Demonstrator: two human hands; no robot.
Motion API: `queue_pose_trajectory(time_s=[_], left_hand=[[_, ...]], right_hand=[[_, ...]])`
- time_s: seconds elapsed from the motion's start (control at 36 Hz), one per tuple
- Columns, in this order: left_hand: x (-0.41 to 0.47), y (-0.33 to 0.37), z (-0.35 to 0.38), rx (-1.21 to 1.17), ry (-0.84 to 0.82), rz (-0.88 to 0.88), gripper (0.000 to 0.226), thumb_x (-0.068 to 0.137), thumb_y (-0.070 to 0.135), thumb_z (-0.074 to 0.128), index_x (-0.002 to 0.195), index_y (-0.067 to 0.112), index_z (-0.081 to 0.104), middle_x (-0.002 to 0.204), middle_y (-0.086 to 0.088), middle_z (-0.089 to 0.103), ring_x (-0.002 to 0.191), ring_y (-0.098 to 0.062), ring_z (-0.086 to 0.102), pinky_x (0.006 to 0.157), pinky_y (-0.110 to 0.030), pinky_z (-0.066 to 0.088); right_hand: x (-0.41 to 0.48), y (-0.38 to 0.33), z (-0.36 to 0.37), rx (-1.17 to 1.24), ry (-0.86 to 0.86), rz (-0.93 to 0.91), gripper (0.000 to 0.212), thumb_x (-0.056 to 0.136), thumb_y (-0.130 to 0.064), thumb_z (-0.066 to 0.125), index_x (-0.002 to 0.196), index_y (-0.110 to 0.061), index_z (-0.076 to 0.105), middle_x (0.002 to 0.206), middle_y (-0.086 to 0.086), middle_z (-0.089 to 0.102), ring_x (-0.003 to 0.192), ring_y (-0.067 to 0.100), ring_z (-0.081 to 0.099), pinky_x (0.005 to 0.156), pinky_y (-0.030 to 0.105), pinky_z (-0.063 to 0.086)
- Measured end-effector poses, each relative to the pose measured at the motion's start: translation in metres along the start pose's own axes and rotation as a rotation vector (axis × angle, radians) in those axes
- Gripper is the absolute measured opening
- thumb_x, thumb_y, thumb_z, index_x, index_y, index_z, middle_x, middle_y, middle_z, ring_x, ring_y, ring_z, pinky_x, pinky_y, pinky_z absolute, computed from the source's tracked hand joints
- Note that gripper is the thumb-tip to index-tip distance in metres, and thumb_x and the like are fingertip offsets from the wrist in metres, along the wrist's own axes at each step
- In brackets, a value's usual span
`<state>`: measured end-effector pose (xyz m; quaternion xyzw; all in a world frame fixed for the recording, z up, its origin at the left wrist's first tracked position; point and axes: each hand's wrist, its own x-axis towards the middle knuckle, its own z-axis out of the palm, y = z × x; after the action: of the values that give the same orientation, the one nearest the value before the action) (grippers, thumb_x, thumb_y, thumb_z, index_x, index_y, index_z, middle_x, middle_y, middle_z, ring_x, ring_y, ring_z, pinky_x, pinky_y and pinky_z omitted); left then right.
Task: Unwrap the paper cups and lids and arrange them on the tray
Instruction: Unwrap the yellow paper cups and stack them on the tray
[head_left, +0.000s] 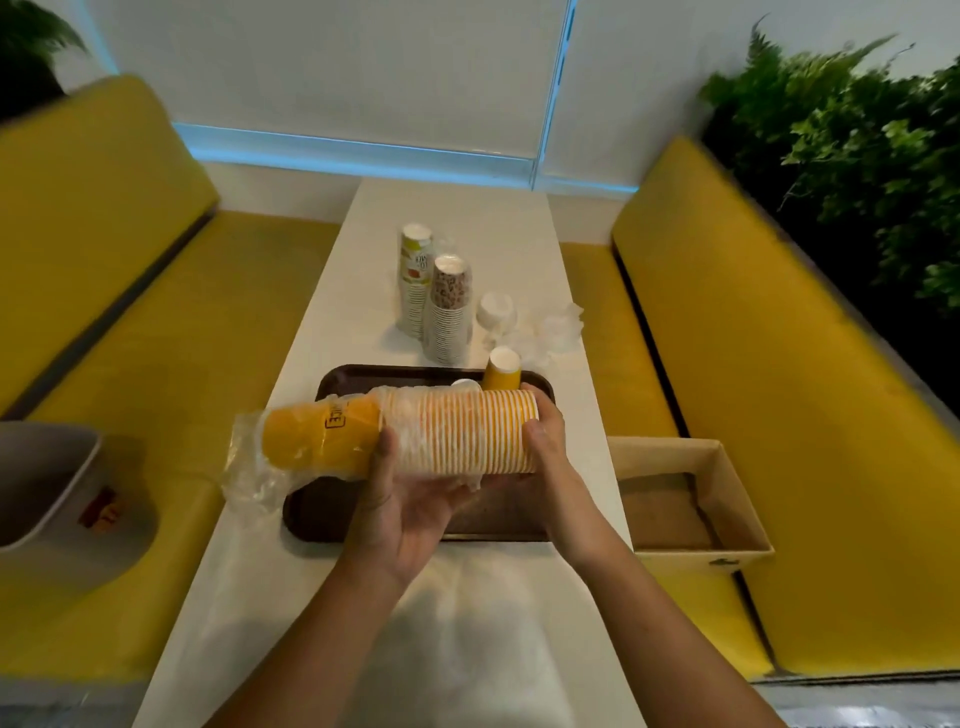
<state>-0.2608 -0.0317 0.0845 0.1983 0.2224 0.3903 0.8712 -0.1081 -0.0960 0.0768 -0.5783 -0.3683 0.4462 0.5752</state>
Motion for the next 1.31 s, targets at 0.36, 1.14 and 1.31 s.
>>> queue_pose_trajectory(time_s=[0.36, 1.14, 1.31], left_hand=[[0.007, -0.017, 0.017, -0.111, -0.011, 0.048, 0.098, 0.058, 0.056, 0.096, 0.143, 0.033, 0.053, 0.14, -0.023, 0.062, 0.13, -0.047, 0.059, 0.095, -0.068, 0.054], [0.01, -0.052, 0.014, -0.181, 0.065, 0.145, 0.065, 0.099, 0.06, 0.039, 0.157, 0.032, 0.036, 0.144, -0.021, 0.06, 0.132, -0.051, 0.056, 0.083, -0.068, 0.058], [0.008, -0.053, 0.02, -0.137, 0.075, 0.158, 0.063, 0.1, 0.061, 0.043, 0.155, 0.031, 0.039, 0.14, -0.02, 0.063, 0.131, -0.049, 0.057, 0.083, -0.066, 0.058]], right_hand=[[0.022, -0.02, -0.03, -0.075, -0.107, 0.033, 0.057, 0.092, -0.059, 0.064, 0.145, -0.047, 0.047, 0.137, -0.007, 0.054, 0.13, 0.013, 0.058, 0.113, 0.043, 0.051], [0.033, -0.046, -0.146, -0.324, -0.505, 0.145, 0.075, 0.081, -0.027, 0.082, 0.145, -0.045, 0.047, 0.143, -0.007, 0.047, 0.129, 0.024, 0.055, 0.101, 0.043, 0.059], [0.029, -0.037, -0.147, -0.339, -0.633, 0.25, 0.071, 0.091, -0.002, 0.077, 0.143, -0.036, 0.042, 0.142, -0.005, 0.053, 0.125, 0.02, 0.059, 0.092, 0.026, 0.059]])
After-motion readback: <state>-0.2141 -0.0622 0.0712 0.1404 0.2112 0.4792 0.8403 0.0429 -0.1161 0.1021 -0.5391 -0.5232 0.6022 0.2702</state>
